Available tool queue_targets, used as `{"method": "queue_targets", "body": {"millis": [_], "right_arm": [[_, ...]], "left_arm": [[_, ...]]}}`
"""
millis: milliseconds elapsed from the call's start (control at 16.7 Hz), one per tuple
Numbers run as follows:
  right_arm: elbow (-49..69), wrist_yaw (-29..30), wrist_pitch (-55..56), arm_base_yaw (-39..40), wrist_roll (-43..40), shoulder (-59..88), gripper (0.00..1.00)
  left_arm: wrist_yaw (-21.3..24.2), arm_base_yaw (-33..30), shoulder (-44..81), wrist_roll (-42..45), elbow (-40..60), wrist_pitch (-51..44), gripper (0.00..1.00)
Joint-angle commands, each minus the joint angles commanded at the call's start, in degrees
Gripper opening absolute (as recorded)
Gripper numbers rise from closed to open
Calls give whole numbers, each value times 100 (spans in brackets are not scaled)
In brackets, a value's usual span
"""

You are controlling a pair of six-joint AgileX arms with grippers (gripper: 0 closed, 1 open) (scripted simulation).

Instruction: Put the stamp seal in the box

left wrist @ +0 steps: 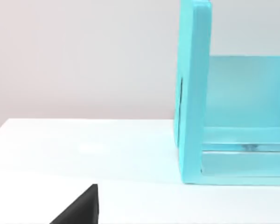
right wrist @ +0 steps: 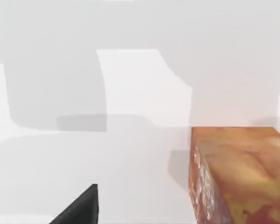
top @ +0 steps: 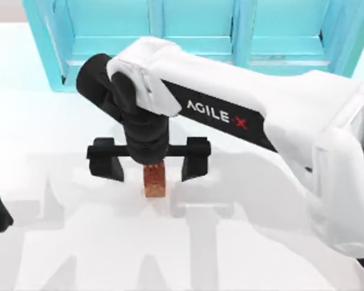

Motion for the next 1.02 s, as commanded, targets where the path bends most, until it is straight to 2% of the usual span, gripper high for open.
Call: {"method": "queue_targets", "body": {"millis": [180, 420, 1020], "right_arm": [[-467, 0, 469, -7, -6, 2, 100], [-500, 0, 502, -6, -6, 4, 100], [-500, 0, 502, -6, -6, 4, 25]], "left_arm": [[0, 0, 0, 0, 0, 0, 100], [0, 0, 0, 0, 0, 0, 100], [0, 0, 0, 0, 0, 0, 100]]}}
